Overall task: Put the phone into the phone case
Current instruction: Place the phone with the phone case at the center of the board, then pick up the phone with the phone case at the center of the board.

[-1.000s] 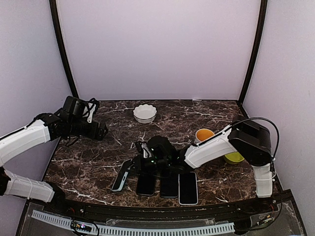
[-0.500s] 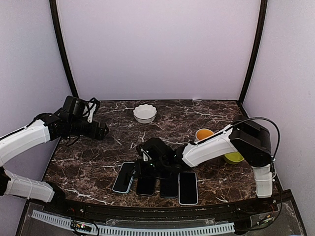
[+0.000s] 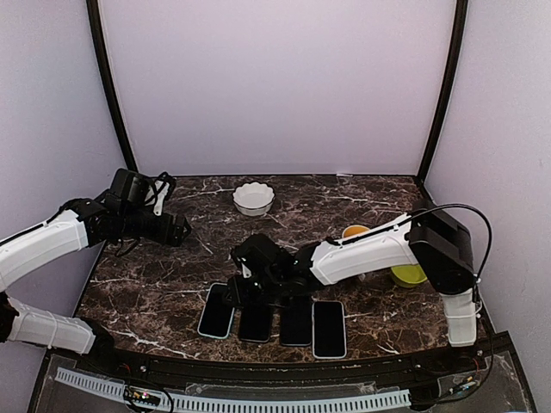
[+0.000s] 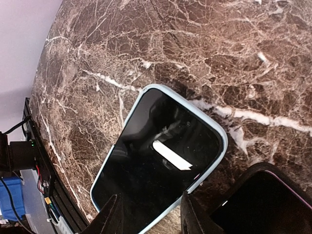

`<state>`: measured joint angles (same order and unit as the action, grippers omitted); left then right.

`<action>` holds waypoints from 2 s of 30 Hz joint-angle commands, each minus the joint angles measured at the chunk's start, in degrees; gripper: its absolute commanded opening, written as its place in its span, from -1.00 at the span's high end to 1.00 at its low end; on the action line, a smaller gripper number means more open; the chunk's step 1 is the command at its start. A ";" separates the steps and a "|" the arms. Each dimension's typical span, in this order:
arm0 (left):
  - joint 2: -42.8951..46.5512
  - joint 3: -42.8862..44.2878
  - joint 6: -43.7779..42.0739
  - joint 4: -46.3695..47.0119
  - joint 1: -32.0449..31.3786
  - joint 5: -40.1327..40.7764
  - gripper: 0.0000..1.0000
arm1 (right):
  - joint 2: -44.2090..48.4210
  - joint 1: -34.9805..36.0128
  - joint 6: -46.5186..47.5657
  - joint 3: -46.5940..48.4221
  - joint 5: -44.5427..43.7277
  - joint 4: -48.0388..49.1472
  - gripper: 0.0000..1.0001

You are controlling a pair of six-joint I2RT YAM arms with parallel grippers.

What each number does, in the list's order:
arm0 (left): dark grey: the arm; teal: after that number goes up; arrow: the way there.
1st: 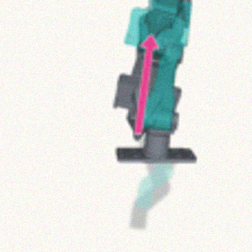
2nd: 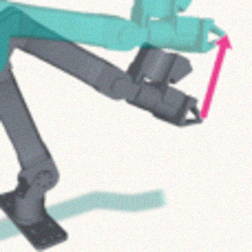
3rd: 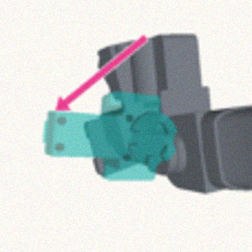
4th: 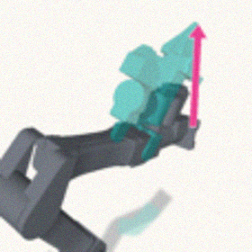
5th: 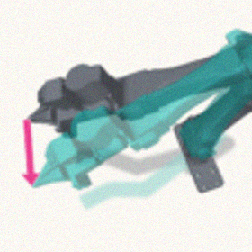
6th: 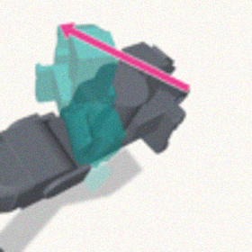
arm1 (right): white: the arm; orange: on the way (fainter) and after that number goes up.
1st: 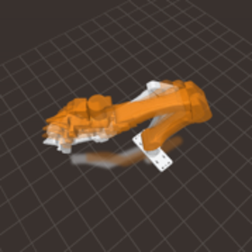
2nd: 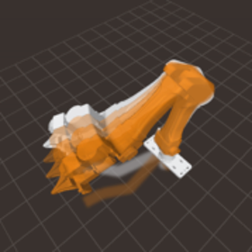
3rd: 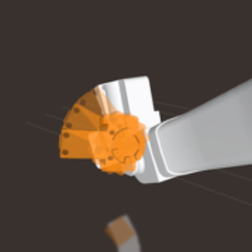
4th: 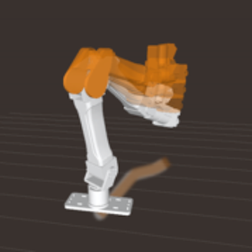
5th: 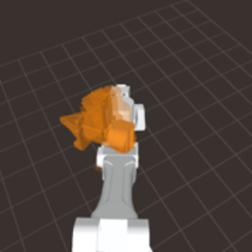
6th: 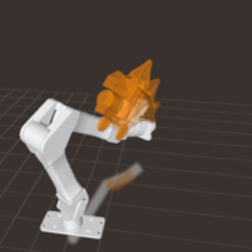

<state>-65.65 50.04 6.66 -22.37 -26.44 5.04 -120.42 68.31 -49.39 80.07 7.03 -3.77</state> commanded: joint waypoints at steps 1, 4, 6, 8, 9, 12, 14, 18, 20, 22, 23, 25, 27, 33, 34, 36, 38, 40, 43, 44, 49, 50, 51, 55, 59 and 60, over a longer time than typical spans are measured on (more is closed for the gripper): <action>1.29 -0.98 -0.63 0.60 0.33 -0.64 -0.87 | 0.22 0.46 3.13 2.35 -2.17 -2.65 0.16; 1.39 -1.01 -0.73 0.73 0.33 -0.65 -0.87 | 0.72 0.48 4.67 3.63 -2.97 -4.49 0.16; 1.42 -1.08 -0.76 0.65 0.33 -0.60 -0.87 | 1.85 0.46 5.83 4.11 -3.59 -5.18 0.16; 1.40 -1.09 -0.87 0.66 0.33 -0.45 -0.87 | 3.93 0.42 7.60 3.85 -4.90 -5.41 0.16; 1.44 -1.09 -0.90 0.68 0.33 -0.44 -0.87 | 5.19 0.35 9.05 3.60 -5.87 -5.62 0.15; 1.40 -1.16 -1.06 0.71 0.33 -0.43 -0.87 | 10.39 -0.16 13.68 3.04 -10.37 -7.52 0.07; 1.41 -1.25 -1.18 0.77 0.33 -0.46 -0.87 | 14.21 -1.21 16.59 2.49 -13.41 -9.83 -0.10; 1.48 -1.39 -1.47 0.90 0.34 -0.22 -0.89 | 23.09 -6.40 20.41 0.19 -20.83 -14.55 -0.95; 1.54 -1.48 -1.59 1.05 0.33 0.21 -0.90 | 27.46 -10.15 21.64 -1.88 -23.89 -15.98 -0.97; 1.65 -1.66 -1.70 1.18 0.38 0.66 -0.92 | 32.28 -15.21 22.51 -5.34 -25.07 -15.62 -0.97; 1.66 -1.73 -1.79 1.30 0.34 0.87 -0.92 | 34.97 -18.48 22.82 -7.16 -25.04 -15.21 -0.97; 1.54 -1.90 -1.93 1.42 0.36 1.26 -0.93 | 40.10 -25.47 23.14 -10.94 -23.83 -14.32 -0.97; 1.38 -2.04 -1.99 1.49 0.34 1.67 -0.94 | 45.07 -32.34 24.43 -14.58 -23.46 -13.33 -0.97; 0.54 -2.42 -2.24 1.95 0.33 3.55 -0.95 | 58.62 -50.98 28.63 -26.53 -22.17 -8.91 -0.97; 0.22 -2.46 -2.29 2.08 0.33 3.81 -0.95 | 60.26 -53.75 28.82 -28.25 -20.65 -8.57 -0.97; -0.32 -2.55 -2.46 2.11 0.33 4.08 -0.95 | 62.95 -57.71 29.74 -31.23 -17.80 -8.25 -0.97; -0.91 -2.60 -2.51 2.03 0.33 4.53 -0.95 | 64.64 -60.20 30.38 -33.62 -16.41 -8.61 -0.97; -1.48 -2.58 -2.54 2.01 0.33 4.94 -0.95 | 65.44 -62.82 30.47 -35.59 -15.16 -9.14 -0.97; -2.20 -2.65 -2.60 2.00 0.33 5.21 -0.95 | 65.81 -64.17 30.80 -37.92 -10.24 -9.18 -0.97; -2.49 -2.66 -2.61 2.03 0.33 5.30 -0.95 | 66.02 -64.20 30.77 -38.37 -8.72 -9.60 -0.97; -3.08 -2.76 -2.74 1.93 0.38 5.61 -0.95 | 67.31 -64.18 31.76 -37.07 -3.45 -14.77 -0.97; -3.17 -2.76 -2.78 1.96 0.34 5.61 -0.95 | 67.60 -64.24 32.13 -36.38 -2.93 -16.54 -0.97; -3.26 -2.76 -2.78 2.02 0.34 5.60 -0.95 | 67.94 -64.26 32.23 -35.62 -2.42 -18.28 -0.96; -3.26 -2.83 -2.78 2.26 0.33 5.56 -0.95 | 69.45 -62.87 29.18 -31.64 -0.95 -27.23 -0.78; -3.39 -2.80 -2.74 2.25 0.33 4.82 -0.94 | 71.48 -49.87 20.92 -30.64 -7.66 -33.29 -0.67; -3.37 -2.77 -2.73 2.25 0.33 4.68 -0.94 | 71.68 -44.93 18.15 -30.49 -11.41 -34.84 -0.65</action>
<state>-68.99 47.83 4.64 -20.88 -26.44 10.09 -50.57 10.79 -22.11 47.72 2.22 -30.55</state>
